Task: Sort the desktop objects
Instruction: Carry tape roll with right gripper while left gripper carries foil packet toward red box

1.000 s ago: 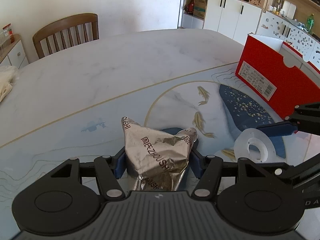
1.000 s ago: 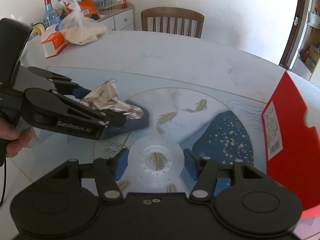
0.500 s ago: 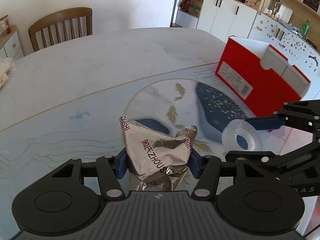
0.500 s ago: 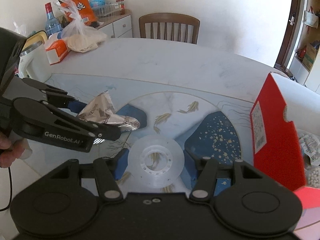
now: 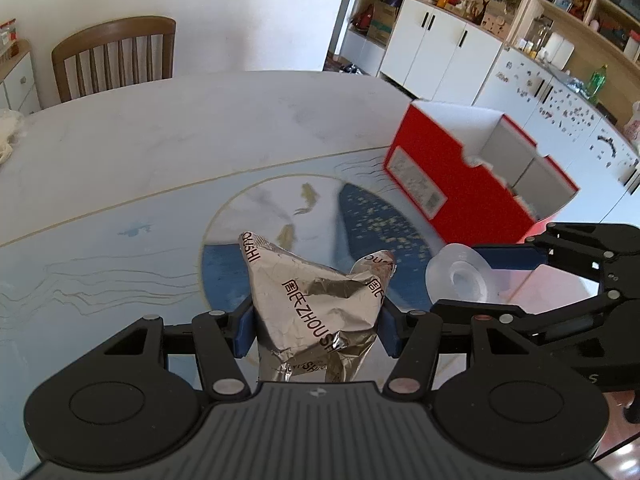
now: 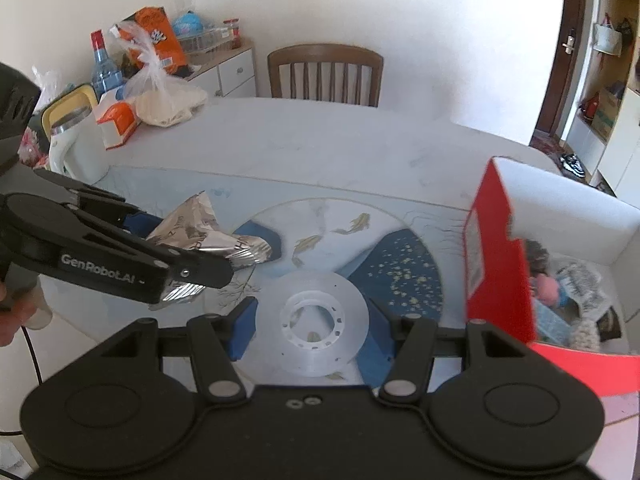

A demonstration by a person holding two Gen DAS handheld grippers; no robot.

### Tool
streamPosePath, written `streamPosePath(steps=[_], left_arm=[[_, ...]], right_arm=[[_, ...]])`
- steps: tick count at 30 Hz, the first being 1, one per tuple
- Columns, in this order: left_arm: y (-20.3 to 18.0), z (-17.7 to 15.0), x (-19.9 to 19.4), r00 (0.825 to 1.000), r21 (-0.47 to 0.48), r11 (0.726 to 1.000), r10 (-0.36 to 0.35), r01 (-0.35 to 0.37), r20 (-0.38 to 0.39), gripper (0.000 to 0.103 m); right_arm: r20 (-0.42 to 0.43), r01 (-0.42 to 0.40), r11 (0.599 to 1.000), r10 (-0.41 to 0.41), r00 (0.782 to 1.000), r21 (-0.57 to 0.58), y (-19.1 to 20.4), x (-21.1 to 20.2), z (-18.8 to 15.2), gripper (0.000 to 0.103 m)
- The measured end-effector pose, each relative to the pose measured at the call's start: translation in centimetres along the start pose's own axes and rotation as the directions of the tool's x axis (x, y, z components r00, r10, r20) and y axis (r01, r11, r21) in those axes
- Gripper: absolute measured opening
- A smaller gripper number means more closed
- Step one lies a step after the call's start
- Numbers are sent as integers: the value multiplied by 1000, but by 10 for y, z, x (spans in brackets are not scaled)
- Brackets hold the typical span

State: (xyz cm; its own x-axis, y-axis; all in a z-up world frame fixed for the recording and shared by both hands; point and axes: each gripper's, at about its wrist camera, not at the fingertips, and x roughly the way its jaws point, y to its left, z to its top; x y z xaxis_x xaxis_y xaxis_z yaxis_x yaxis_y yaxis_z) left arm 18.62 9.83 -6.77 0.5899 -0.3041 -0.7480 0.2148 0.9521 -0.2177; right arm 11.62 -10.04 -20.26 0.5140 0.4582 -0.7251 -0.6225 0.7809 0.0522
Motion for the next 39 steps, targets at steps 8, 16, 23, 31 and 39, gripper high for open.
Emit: streamPosePath(steps=[8, 16, 23, 31, 39], left_arm=[[-32, 6, -22, 999, 35, 999, -30, 29, 24, 58], [-65, 16, -33, 998, 70, 996, -54, 51, 42, 58], [-98, 27, -30, 996, 107, 992, -77, 71, 54, 58], [-130, 40, -15, 994, 129, 988, -90, 82, 54, 58], [-156, 52, 4, 994, 137, 986, -99, 91, 51, 58]], right_arm=[[37, 21, 999, -22, 999, 27, -18, -35, -1, 58], [65, 41, 998, -43, 997, 44, -36, -61, -4, 59], [83, 53, 996, -59, 995, 67, -60, -75, -8, 59], [99, 69, 994, -77, 992, 81, -93, -86, -12, 59], [98, 86, 992, -95, 991, 89, -130, -90, -15, 59]])
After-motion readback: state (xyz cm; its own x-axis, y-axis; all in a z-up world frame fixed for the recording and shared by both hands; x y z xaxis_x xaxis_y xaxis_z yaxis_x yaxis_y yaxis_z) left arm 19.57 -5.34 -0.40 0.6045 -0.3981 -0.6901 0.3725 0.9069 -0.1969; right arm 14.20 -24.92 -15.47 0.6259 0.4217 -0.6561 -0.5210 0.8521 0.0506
